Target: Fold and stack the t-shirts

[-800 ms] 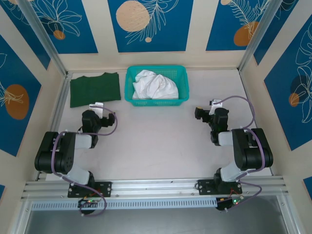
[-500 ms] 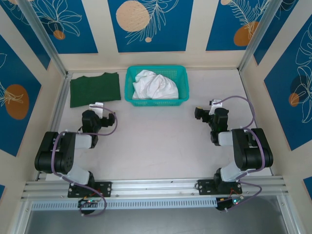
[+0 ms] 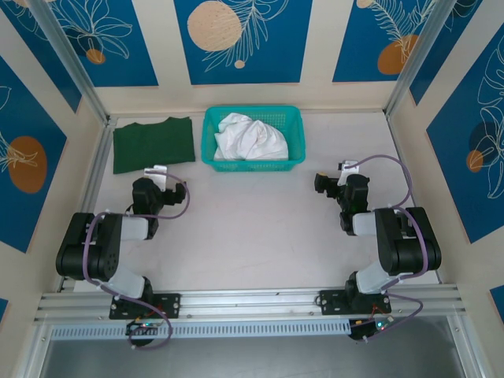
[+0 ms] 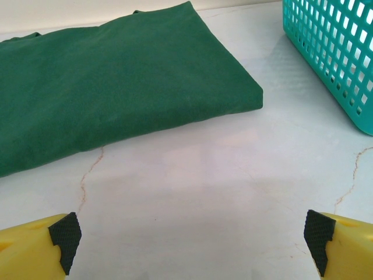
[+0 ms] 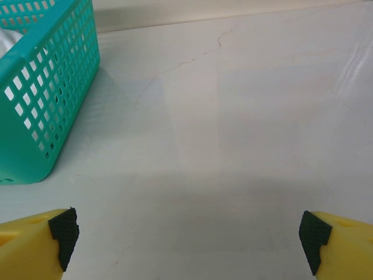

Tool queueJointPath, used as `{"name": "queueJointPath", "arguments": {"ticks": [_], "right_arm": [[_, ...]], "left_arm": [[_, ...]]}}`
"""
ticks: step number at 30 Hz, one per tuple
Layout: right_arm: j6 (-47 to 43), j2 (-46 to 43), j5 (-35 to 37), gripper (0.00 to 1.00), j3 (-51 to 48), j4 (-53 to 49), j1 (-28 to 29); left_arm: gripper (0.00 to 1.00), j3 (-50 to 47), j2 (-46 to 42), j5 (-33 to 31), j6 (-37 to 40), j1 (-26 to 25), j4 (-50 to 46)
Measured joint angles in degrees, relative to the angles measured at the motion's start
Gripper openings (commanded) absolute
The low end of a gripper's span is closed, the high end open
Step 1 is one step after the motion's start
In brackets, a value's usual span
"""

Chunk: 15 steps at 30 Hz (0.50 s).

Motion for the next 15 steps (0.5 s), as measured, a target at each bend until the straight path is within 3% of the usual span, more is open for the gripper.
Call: {"name": "queueJointPath", "arguments": {"ticks": [10, 15], "right_arm": [[0.0, -0.6, 0.2, 0.99, 0.0, -0.8, 0.3], [0.2, -9.2, 2.4, 0.99, 2.8, -12.3, 1.7]], "left_arm": [[1.0, 0.2, -0.3, -0.1, 0.0, 0.0, -1.1], [1.0, 10.6, -2.8, -4.1, -1.4, -0.5, -19.0]]}}
